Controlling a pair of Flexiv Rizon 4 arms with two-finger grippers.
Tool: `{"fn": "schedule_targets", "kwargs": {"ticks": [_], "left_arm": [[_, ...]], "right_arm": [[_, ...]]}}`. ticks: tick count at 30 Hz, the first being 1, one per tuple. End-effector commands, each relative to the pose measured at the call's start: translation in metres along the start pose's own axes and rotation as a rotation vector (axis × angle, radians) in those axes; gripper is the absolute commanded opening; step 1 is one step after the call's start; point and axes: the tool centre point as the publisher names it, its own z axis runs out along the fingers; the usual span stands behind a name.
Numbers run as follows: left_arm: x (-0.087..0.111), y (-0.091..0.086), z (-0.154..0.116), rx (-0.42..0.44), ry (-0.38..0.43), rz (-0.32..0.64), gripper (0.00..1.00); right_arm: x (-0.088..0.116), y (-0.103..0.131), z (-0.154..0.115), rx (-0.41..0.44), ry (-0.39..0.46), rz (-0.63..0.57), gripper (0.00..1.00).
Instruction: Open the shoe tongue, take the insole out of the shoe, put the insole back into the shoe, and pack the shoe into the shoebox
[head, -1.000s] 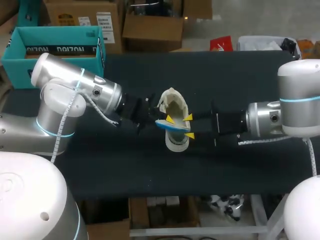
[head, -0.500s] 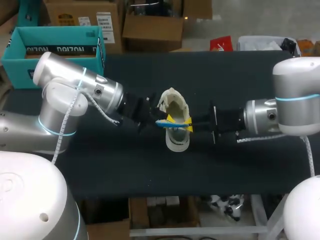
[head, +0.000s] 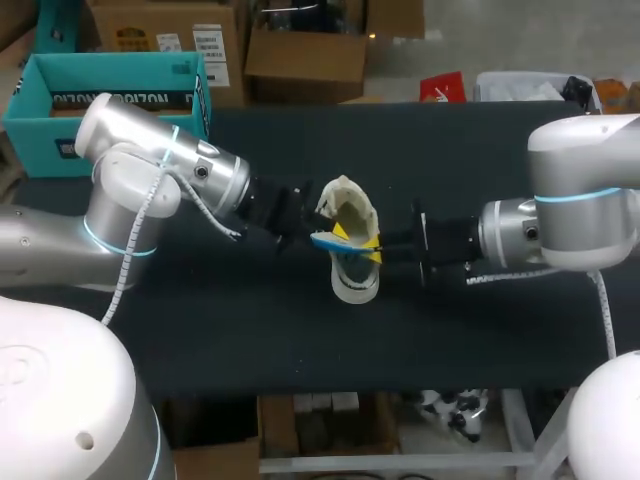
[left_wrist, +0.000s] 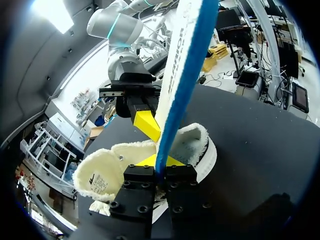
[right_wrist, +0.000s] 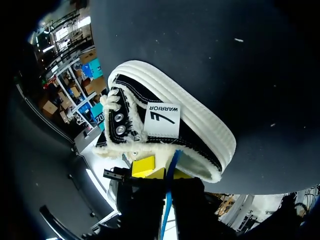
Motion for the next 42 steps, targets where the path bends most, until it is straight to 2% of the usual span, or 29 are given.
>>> {"fn": "schedule_targets", "kwargs": {"ticks": [1,5,12,13,14,15,17,18,22,29,33,34,36,37,38,39,40,41,42], "left_arm": [[-0.009,0.015,0.012,0.003,0.033,-0.014,0.00],[-0.009,0.016,0.012,0.006,0.039,-0.018,0.00],[0.000,0.012,0.002,0.029,0.036,-0.014,0.00],[0.001,0.010,0.000,0.032,0.036,-0.013,0.06],[0.003,0.009,-0.002,0.032,0.030,-0.006,0.29],[0.004,0.006,-0.005,0.049,0.029,-0.001,0.40],[0.009,0.000,-0.011,0.062,0.016,0.011,0.53],[0.011,-0.004,-0.014,0.080,0.010,0.015,0.53],[0.017,-0.015,-0.019,0.129,-0.014,0.034,0.34],[0.022,-0.028,-0.012,0.149,-0.019,0.052,0.34],[0.022,-0.029,-0.008,0.152,-0.027,0.053,0.14],[0.022,-0.030,-0.007,0.152,-0.028,0.053,0.00],[0.023,-0.029,-0.005,0.138,-0.039,0.052,0.00],[0.023,-0.029,-0.005,0.135,-0.043,0.049,0.00],[0.023,-0.029,-0.005,0.134,-0.045,0.047,0.00],[0.023,-0.029,-0.004,0.132,-0.045,0.047,0.00],[0.023,-0.028,-0.004,0.126,-0.045,0.047,0.00],[0.024,-0.028,-0.003,0.124,-0.045,0.047,0.00],[0.025,-0.028,-0.003,0.122,-0.046,0.048,0.00]], "right_arm": [[-0.004,0.013,0.010,0.018,0.003,0.007,0.00],[-0.005,0.021,0.013,0.015,-0.004,0.013,0.00],[-0.005,0.019,0.011,0.007,0.001,0.008,0.00],[-0.005,0.018,0.010,0.006,0.002,0.007,0.00],[-0.005,0.017,0.009,0.004,0.002,0.006,0.00],[-0.005,0.017,0.008,0.002,0.003,0.006,0.00],[-0.006,0.016,0.007,-0.001,0.006,0.006,0.00],[-0.006,0.016,0.006,-0.002,0.008,0.006,0.00],[-0.006,0.015,0.003,-0.005,0.010,0.005,0.00],[-0.006,0.015,0.003,-0.001,0.010,0.002,0.00],[-0.005,0.016,0.005,0.005,0.003,0.003,0.00],[-0.006,0.016,0.006,0.008,0.001,0.005,0.00],[-0.006,0.017,0.007,0.011,-0.001,0.008,0.00],[-0.006,0.016,0.007,0.012,-0.001,0.008,0.03],[-0.006,0.015,0.006,0.011,0.000,0.008,0.25],[-0.006,0.013,0.005,0.007,-0.001,0.008,0.42],[-0.005,0.009,0.004,0.002,-0.003,0.007,0.67],[-0.005,0.006,0.003,-0.005,-0.005,0.006,0.77],[-0.004,0.001,0.003,-0.016,-0.009,0.002,0.80]]}}
